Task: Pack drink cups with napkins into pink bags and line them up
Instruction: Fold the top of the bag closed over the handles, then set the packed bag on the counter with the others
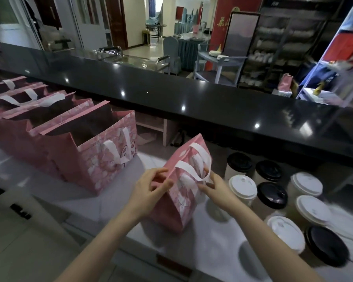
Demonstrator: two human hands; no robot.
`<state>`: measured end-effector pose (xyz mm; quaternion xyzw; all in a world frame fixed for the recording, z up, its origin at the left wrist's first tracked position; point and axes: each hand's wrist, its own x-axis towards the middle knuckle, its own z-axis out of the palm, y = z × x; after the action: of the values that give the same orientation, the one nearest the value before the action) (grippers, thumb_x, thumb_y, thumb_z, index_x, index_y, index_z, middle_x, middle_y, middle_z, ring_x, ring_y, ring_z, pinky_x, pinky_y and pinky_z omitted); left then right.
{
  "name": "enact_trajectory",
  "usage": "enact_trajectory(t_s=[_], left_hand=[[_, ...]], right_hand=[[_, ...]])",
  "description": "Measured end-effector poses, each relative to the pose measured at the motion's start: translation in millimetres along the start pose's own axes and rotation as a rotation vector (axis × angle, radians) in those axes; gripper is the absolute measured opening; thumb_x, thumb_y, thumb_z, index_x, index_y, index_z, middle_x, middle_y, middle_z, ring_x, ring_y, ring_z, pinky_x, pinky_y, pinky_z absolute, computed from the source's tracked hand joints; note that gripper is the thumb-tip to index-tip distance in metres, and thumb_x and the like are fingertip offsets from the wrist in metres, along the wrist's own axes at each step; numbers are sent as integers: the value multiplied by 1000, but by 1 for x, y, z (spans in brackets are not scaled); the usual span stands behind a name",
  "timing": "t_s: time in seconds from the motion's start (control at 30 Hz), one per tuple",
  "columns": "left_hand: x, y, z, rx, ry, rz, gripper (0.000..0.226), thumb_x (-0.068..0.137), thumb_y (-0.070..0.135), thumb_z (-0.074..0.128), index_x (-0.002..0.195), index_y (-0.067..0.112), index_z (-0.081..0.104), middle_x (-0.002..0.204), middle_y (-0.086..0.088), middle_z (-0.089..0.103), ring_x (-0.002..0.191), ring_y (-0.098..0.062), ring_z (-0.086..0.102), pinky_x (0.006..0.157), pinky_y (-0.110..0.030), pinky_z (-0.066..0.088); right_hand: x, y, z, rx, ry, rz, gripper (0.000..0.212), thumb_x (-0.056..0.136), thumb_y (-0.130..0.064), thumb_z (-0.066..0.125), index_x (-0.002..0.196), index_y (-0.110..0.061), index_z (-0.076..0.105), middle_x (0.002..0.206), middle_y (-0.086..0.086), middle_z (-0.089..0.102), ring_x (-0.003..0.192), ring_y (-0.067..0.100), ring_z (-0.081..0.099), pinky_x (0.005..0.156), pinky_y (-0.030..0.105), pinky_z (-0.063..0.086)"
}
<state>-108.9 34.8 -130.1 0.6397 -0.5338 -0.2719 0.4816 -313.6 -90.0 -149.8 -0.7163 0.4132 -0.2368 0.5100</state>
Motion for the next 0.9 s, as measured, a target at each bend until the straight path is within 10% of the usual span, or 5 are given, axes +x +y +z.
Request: enact_trajectory(t_s=[0.17, 0.27, 0.43, 0.73, 0.9], left_hand=[[-11, -12, -8, -272, -123, -188, 38, 97, 39, 51, 127, 15, 53, 130, -2, 57, 107, -1, 58, 94, -15, 45], [-20, -25, -9, -302, -123, -253, 83, 69, 68, 68, 129, 14, 49, 127, 2, 55, 119, -9, 53, 102, -23, 40], [-41, -44, -7, -89, -115, -263, 87, 50, 22, 84, 130, 29, 50, 119, 2, 61, 105, -6, 61, 79, -21, 54], [-96, -71, 10, -129, -37, -343, 114, 43, 10, 92, 142, 22, 36, 127, -9, 55, 111, -24, 61, 85, -34, 57], [-118, -55, 25, -238, -2, -361, 105, 42, 6, 88, 135, 24, 44, 118, -9, 63, 99, -20, 66, 84, -40, 56]], right_hand=[[-48, 20, 36, 250, 28, 306, 60, 98, -41, 47, 150, -34, 19, 155, -3, 29, 135, 20, 39, 102, 40, 41], [-73, 27, 61, 238, -34, 215, 73, 94, -28, 59, 151, -37, 13, 155, -11, 23, 137, 18, 31, 101, 29, 37], [-84, 28, 92, 191, 65, 31, 116, 65, -6, 85, 149, -33, 10, 136, -16, 38, 125, 7, 45, 87, 10, 45], [-128, 48, 100, 33, 166, 98, 97, 79, -21, 78, 149, -40, 14, 127, -1, 33, 111, 10, 47, 95, 18, 40], [-146, 44, 101, 20, 205, 41, 92, 83, 5, 64, 149, -37, 14, 147, 10, 29, 138, 25, 33, 112, 29, 30]])
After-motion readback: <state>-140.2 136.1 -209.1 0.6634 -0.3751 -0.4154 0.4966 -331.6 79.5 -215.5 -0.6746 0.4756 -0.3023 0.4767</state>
